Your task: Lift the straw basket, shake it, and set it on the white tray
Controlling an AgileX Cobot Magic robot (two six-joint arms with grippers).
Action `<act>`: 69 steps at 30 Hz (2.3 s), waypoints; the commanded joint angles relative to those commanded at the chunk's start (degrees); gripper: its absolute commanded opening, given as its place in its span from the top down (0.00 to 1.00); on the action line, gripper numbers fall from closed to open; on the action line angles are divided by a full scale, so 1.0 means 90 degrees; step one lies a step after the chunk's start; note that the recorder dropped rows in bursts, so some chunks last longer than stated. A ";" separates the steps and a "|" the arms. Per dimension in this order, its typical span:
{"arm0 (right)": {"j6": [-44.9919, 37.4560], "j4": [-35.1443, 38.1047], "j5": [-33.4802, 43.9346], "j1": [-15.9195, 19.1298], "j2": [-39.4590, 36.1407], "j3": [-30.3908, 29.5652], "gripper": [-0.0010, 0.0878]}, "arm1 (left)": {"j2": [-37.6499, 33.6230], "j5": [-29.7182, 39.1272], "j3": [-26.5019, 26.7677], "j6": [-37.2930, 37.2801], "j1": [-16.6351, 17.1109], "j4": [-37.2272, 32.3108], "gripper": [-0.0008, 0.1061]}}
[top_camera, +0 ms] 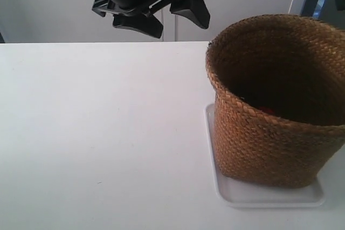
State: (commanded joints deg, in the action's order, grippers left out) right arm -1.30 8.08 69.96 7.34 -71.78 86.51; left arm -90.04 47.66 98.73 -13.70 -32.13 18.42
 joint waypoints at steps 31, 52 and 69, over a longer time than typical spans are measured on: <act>-0.0519 0.0909 -0.0163 -0.0231 0.2937 -0.1185 0.99 | 0.2551 0.0329 -0.0795 0.2411 0.0000 -0.0022 0.99; -0.0736 0.0991 -0.0744 -0.0325 0.3991 -0.3028 0.99 | 0.6619 -0.2276 -0.5600 0.2385 0.0000 -0.0338 0.99; -0.0709 0.0991 -0.0744 -0.0325 0.3991 -0.3028 0.99 | 0.6888 -0.2345 -0.5686 0.3067 0.0203 -0.1121 0.99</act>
State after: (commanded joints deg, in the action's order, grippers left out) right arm -7.67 16.99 63.26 4.42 -35.86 59.26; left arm -28.05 26.56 47.56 13.91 -30.31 8.32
